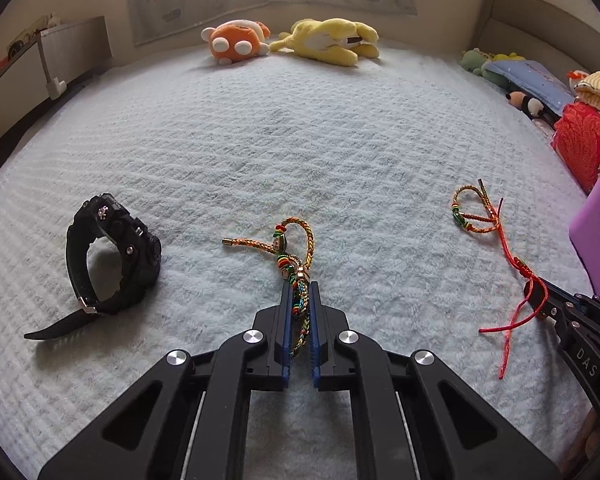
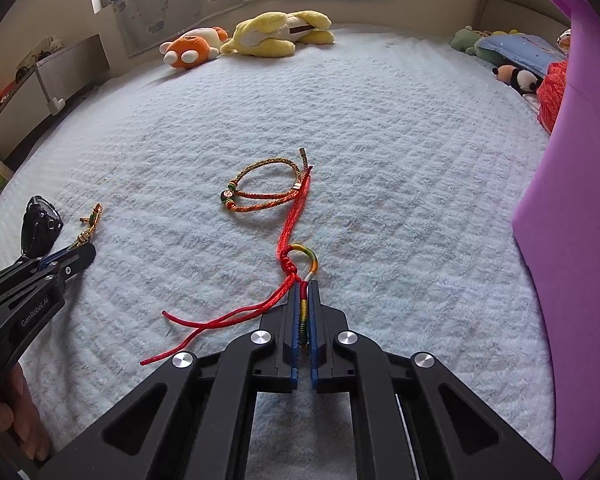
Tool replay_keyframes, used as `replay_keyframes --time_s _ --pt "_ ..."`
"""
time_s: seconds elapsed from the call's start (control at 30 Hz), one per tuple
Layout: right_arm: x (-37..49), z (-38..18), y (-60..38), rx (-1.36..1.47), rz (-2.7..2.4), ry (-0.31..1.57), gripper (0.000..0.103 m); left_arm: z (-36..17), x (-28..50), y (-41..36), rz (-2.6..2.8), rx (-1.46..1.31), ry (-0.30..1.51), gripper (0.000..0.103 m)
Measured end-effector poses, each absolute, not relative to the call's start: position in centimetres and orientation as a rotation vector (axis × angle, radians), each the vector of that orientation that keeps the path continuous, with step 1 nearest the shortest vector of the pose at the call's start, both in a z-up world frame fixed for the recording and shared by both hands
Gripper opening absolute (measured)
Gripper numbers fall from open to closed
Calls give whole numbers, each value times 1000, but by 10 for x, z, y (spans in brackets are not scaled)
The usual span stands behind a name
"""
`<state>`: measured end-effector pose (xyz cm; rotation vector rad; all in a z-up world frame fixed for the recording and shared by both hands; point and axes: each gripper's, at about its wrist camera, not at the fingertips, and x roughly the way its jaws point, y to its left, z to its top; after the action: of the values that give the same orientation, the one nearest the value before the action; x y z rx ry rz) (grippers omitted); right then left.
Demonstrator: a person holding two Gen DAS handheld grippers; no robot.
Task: Organize jewelry
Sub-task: 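Close left tool on the beaded bracelet while right tool closes on the rainbow string bracelet, then carry the beaded bracelet and rainbow string bracelet over the pink tub with both tools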
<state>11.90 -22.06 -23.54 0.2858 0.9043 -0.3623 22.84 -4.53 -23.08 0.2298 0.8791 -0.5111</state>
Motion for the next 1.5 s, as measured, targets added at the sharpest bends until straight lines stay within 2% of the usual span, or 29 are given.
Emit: replay_keyframes --time_s 0.3,0.5,0.97,1.2,1.5 --pt "97 -222 -193 328 -327 904 4 -219 199 -25 -543 242 908 7" --pt "69 -195 -168 349 -306 923 4 -190 175 -8 -562 266 923 7" --pt "-10 -54 -130 337 -314 929 4 -55 110 27 -582 262 968 7" --pt "-52 18 -129 351 -373 904 4 23 82 27 -633 293 889 7" --pt "-113 85 -149 418 -455 856 4 89 36 4 -751 345 829 7"
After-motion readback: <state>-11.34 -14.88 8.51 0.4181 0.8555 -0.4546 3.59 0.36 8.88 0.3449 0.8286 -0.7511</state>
